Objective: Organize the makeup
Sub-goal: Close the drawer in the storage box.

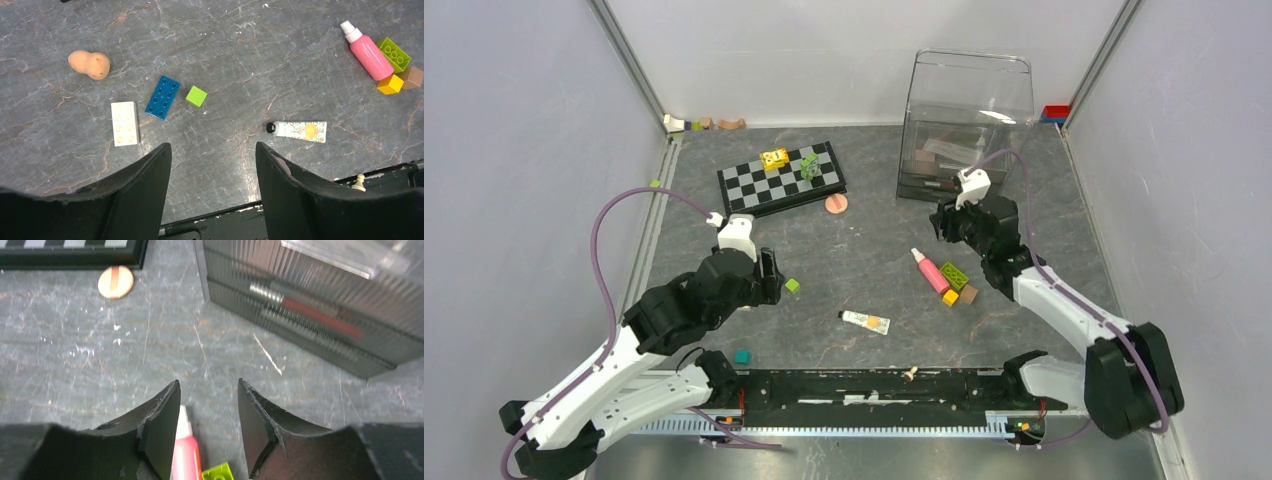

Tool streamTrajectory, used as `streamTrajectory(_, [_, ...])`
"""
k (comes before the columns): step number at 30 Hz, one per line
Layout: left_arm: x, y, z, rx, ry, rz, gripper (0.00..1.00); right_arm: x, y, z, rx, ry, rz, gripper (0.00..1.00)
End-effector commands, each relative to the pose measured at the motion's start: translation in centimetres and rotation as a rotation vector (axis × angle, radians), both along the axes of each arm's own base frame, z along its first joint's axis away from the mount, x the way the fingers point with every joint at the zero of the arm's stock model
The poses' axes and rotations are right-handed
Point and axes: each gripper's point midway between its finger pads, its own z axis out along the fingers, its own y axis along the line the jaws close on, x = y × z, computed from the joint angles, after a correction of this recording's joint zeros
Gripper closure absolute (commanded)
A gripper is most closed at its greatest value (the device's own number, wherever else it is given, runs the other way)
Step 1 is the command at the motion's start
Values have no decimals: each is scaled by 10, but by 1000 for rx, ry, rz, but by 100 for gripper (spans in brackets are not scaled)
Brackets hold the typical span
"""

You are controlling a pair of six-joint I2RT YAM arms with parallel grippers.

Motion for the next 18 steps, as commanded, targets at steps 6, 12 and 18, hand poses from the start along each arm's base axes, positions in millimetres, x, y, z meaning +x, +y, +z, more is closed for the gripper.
streamTrajectory(6, [3,2,10,-19,-11,37,21,-68,-13,-36,-41,241,41,41])
streamTrajectory(12, [0,-5,5,-104,34,85,15,-99,-5,-47,35,293,102,38])
streamTrajectory(18, [-9,-3,-7,-211,72,154,2,-114,-13,-50,37,331,67,33])
